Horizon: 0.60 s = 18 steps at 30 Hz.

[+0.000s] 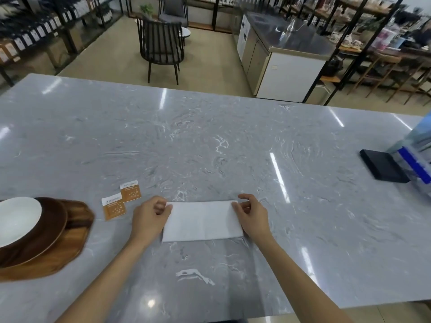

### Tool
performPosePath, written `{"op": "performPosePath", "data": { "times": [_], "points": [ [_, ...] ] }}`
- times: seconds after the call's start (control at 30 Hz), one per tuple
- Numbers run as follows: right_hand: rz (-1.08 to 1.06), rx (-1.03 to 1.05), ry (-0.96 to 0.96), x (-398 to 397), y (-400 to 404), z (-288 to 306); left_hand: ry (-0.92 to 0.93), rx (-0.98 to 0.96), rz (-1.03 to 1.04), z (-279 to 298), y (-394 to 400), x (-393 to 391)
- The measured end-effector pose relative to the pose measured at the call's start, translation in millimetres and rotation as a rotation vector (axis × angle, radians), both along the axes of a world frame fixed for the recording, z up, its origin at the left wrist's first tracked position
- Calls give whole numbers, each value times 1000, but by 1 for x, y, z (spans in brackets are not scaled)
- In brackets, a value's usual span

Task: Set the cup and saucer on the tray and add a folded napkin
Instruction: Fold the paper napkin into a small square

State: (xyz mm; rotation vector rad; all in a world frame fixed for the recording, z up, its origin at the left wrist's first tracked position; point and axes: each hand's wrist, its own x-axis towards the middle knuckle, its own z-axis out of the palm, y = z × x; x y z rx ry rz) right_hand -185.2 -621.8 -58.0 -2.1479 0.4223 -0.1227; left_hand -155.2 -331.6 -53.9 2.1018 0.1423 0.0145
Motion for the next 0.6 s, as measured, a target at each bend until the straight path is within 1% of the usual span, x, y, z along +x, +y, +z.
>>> {"op": "performPosePath", "data": {
  "times": [0.07, 0.1, 0.13, 0.2, 0.27, 0.3, 0.37, 0.43, 0.47, 0.5, 0.6],
  "points": [
    [-4, -33, -1, -3, 1, 0, -32, 63, 11, 1, -5, -3],
    [-3, -53, -2, -4, 3, 1, -54, 142, 8, 0, -7, -4],
    [7, -105, -5, -7, 4, 2, -95, 263, 1, 0, -9, -5],
    [67, -329, -51, -13, 12, 2, -267, 502, -38, -1, -16, -9],
    [201, -560, -147, -20, 26, 0, -421, 615, -156, 0, -26, -12],
    [277, -631, -162, -22, 33, -3, -440, 658, -254, -1, -32, -12],
    [379, -688, -88, -23, 41, -10, -343, 759, -465, -3, -39, -10],
    [426, -705, 19, -20, 38, -17, -194, 842, -571, -9, -38, -9],
    [449, -717, 41, -20, 34, -20, -142, 861, -588, -12, -36, -9],
    [474, -735, 45, -19, 30, -22, -129, 869, -590, -15, -34, -9],
    [556, -770, 33, -14, 21, -23, -149, 859, -595, -15, -31, -14]
  ]
}}
